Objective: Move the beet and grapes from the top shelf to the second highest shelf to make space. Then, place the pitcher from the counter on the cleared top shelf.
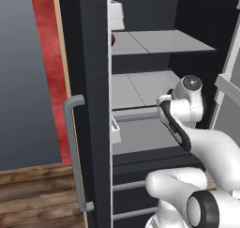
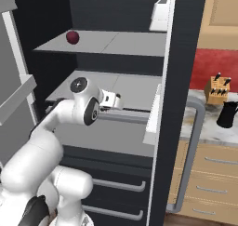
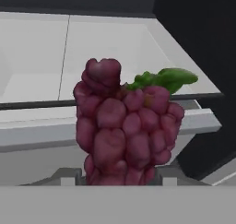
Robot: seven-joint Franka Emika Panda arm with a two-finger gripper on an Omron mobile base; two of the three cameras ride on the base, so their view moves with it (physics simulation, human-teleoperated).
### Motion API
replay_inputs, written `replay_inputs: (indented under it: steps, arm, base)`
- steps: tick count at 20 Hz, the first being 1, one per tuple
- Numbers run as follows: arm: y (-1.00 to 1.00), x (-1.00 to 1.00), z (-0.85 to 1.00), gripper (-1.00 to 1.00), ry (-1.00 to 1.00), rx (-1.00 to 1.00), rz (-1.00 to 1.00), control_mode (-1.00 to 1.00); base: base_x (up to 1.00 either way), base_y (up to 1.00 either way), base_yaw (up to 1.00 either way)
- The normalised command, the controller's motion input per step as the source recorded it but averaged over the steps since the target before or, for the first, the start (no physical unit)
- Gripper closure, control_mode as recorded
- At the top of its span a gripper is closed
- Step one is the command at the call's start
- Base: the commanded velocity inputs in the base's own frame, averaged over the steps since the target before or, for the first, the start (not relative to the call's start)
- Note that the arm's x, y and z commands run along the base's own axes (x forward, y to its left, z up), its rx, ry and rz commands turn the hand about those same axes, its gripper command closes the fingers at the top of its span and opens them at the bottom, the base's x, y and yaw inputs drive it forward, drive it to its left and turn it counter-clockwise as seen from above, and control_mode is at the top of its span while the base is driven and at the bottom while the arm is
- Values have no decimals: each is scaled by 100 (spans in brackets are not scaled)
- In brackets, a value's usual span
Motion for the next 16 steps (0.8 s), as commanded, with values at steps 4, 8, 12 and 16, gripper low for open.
replay_inputs:
  steps: [4,8,12,16]
  arm:
    - [-6,71,-12,100,0,3,10,-100]
    - [-12,79,-6,100,0,3,7,-100]
    - [-18,83,-1,100,1,3,6,-100]
    - [-7,81,-8,100,0,0,5,-100]
  base:
    - [0,0,0]
    - [0,0,0]
    - [0,0,0]
    - [0,0,0]
